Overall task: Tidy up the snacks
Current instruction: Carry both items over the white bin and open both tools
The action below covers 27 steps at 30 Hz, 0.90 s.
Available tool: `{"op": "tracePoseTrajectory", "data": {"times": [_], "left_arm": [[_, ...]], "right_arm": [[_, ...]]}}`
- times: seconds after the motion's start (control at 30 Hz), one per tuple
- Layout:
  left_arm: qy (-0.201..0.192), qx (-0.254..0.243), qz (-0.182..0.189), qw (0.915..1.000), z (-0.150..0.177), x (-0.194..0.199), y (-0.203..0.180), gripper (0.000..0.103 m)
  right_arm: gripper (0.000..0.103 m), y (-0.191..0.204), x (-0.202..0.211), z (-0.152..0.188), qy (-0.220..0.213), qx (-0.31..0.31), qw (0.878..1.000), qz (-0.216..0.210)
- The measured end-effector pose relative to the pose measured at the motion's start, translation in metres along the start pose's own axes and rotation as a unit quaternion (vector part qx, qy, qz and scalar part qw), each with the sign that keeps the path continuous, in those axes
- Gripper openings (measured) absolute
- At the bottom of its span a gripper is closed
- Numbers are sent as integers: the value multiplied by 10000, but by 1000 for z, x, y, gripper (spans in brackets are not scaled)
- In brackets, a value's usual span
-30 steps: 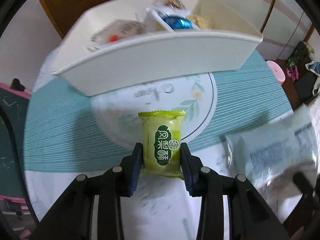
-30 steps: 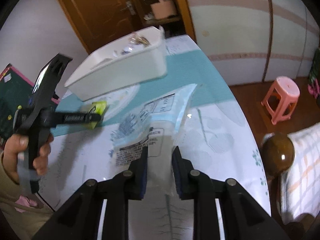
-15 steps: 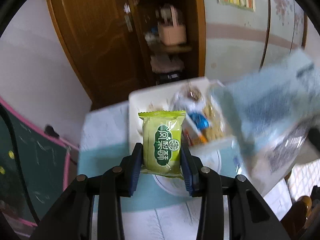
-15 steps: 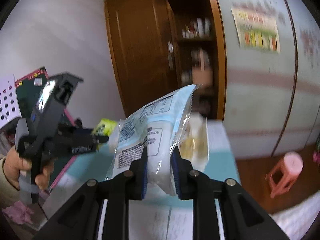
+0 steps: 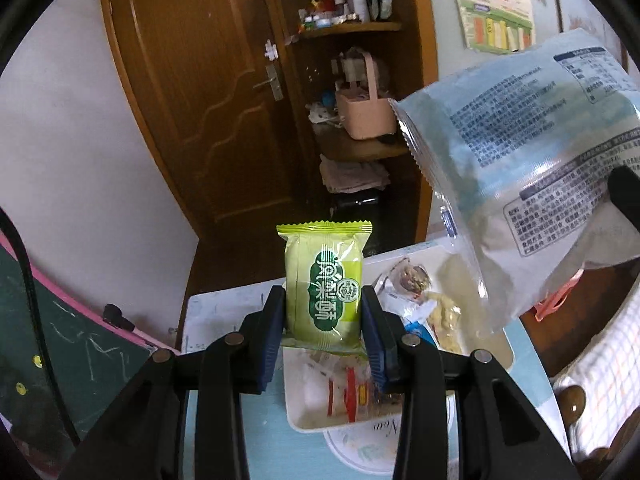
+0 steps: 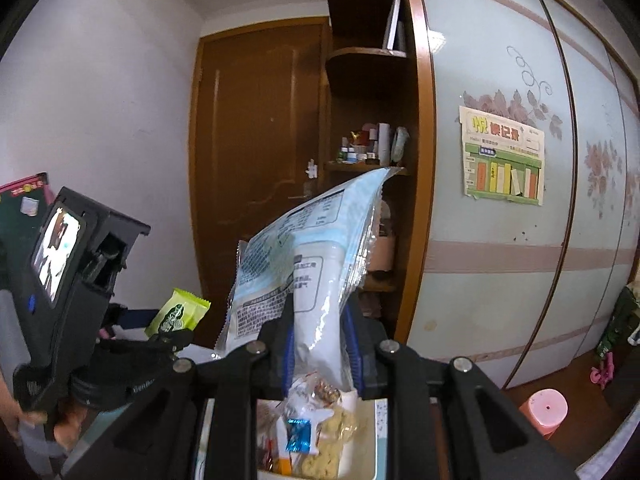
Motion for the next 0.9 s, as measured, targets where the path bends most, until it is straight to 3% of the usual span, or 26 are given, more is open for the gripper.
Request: {"op": "tracePoseTrajectory", "data": {"times": [0.03, 0.1, 0.17, 0.27, 0.4, 0.77, 0.9], "left_arm": [[67, 62, 17, 10000, -1, -12, 1, 36], [200, 140, 31, 9997, 4, -28, 0, 50], [339, 180, -62, 9992, 8, -47, 3, 103], [388, 96, -198, 9990, 18, -62, 6, 102], [523, -74, -241, 9983, 30, -71, 3, 102], [472, -178, -89, 9987, 40, -42, -5, 102], [399, -157, -43, 9991, 47, -24, -3, 102]], "right_arm": [[22, 2, -5, 1, 55, -19, 10000, 18], [23, 3, -24, 13, 303, -81, 9995, -21], [28, 4, -46, 28, 657, -132, 9977, -97], [41, 2, -63, 46, 920, -140, 9956, -61], [61, 3, -65, 52, 925, -174, 9955, -90], [64, 13, -52, 51, 1096, -298, 9935, -69], [73, 14, -40, 51, 1143, -358, 9928, -31]]}}
Point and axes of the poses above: each gripper's, at about its wrist camera, not at the fingertips, and x roughly against the way its jaws point, y to its left, z to its underside, the point moved 10 cm from there along -x, roughly the way its jaws point, and after that the axes turned 5 degrees about -x, right-handed, at the moved point
